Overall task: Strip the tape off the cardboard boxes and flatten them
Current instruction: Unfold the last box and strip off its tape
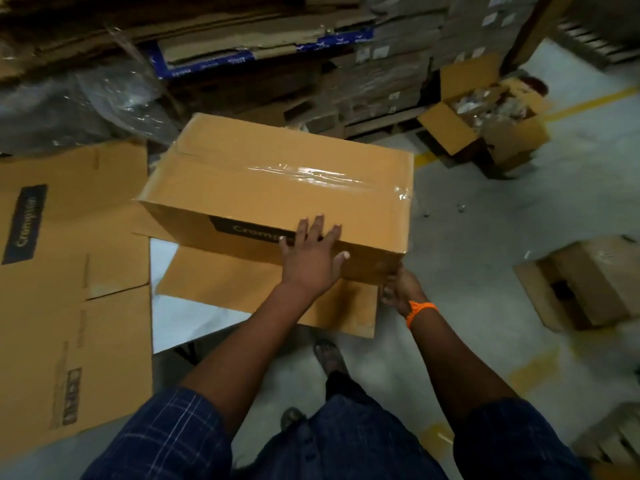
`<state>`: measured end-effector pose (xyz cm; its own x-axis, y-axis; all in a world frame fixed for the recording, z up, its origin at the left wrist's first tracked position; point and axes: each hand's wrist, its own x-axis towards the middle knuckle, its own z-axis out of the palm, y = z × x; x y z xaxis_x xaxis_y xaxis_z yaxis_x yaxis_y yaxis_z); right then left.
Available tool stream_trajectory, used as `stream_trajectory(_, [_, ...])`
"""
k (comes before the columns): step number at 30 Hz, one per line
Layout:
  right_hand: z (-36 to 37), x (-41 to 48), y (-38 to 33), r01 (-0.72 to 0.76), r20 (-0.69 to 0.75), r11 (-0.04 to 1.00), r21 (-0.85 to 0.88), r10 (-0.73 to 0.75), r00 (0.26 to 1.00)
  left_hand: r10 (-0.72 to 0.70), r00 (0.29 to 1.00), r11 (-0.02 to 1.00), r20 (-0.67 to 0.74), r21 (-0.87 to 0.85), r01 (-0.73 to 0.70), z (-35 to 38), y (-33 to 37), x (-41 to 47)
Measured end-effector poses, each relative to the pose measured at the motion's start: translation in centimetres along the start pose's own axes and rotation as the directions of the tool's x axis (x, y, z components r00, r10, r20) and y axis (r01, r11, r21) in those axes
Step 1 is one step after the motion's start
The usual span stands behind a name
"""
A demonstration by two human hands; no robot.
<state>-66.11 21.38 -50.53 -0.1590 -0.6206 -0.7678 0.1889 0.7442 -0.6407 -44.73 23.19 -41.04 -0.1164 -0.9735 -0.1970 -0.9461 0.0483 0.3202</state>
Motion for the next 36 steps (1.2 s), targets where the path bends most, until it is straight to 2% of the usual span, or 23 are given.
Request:
stream_trajectory(3, [-1.2,-1.9,-2.6,0.167,0.010,0.983,0.077,-0.169,0.986,-0.001,0.999,1.000,-0.048,-0.015,0.000,-0.1,0.3,0.3])
stream_trajectory(5, [-2.8,-3.2,-3.4,0.169,0.087,0.977,0.126,-0.181,0.980,-0.015,0.997,1.000,-0.080,-0.015,0.014,-0.3,0.7,0.6])
stream_trajectory(11, [-3.7,-5.6,-4.3,0.121,0.151,0.989,0.086,-0.133,0.979,-0.076,0.988,0.997,-0.133,-0.033,0.072,0.1,2.6,2.4])
stream_trajectory(13, [-3.3,-5.6,-3.4,0.142,0.175,0.989,-0.035,-0.134,0.975,-0.047,0.990,0.997,-0.133,-0.070,0.038,-0.2,2.8,3.1])
stream_trajectory(14, [-3.3,-5.1,-2.9,0.203,0.187,0.971,-0.128,-0.178,0.966,-0.003,0.990,0.996,-0.141,-0.091,-0.010,-0.2,2.8,3.4])
stream_trajectory(17, [-3.6,-2.8,-2.0,0.406,0.156,0.820,-0.403,-0.376,0.914,0.124,0.985,0.987,-0.122,-0.091,-0.135,-0.4,2.5,3.8])
stream_trajectory(19, [-3.9,-1.7,-2.1,0.455,0.092,0.709,-0.539,-0.487,0.868,0.123,0.989,0.990,-0.083,-0.060,-0.128,-0.3,2.7,4.4])
stream_trajectory(21, [-4.0,-1.6,-2.6,0.487,0.091,0.619,-0.617,-0.558,0.825,0.083,0.993,0.991,-0.087,-0.096,-0.091,-0.4,3.7,5.5])
stream_trajectory(23, [-3.8,-2.2,-2.8,0.503,0.126,0.604,-0.618,-0.555,0.822,0.034,0.996,0.988,-0.083,-0.150,-0.046,-0.6,5.2,6.8])
stream_trajectory(25, [-3.9,-2.6,-3.0,0.484,0.164,0.690,-0.538,-0.478,0.863,0.002,0.999,0.993,-0.034,-0.119,-0.006,-0.2,6.2,7.9])
stream_trajectory(27, [-4.2,-3.7,-3.6,0.424,0.295,0.814,-0.397,-0.325,0.899,-0.014,1.000,0.999,0.025,-0.037,0.015,0.6,6.4,8.4])
stream_trajectory(29, [-4.6,-5.4,-5.1,0.347,0.461,0.904,-0.248,-0.205,0.863,-0.023,0.998,1.000,0.059,-0.003,0.023,0.9,6.1,8.7])
stream_trajectory(30, [-4.8,-6.5,-6.1,0.313,0.513,0.938,-0.150,-0.197,0.836,-0.026,0.997,1.000,0.071,-0.004,0.026,0.9,6.0,8.8])
stream_trajectory(33, [-6.3,-9.1,-9.4,0.215,0.511,0.960,0.182,-0.279,0.813,-0.018,0.995,1.000,0.096,-0.023,0.020,0.8,5.8,8.8])
stream_trajectory(36, [-7.4,-10.1,-13.6,0.275,0.474,0.869,0.411,-0.461,0.750,-0.036,0.993,0.997,0.109,-0.064,0.043,0.6,5.9,8.8])
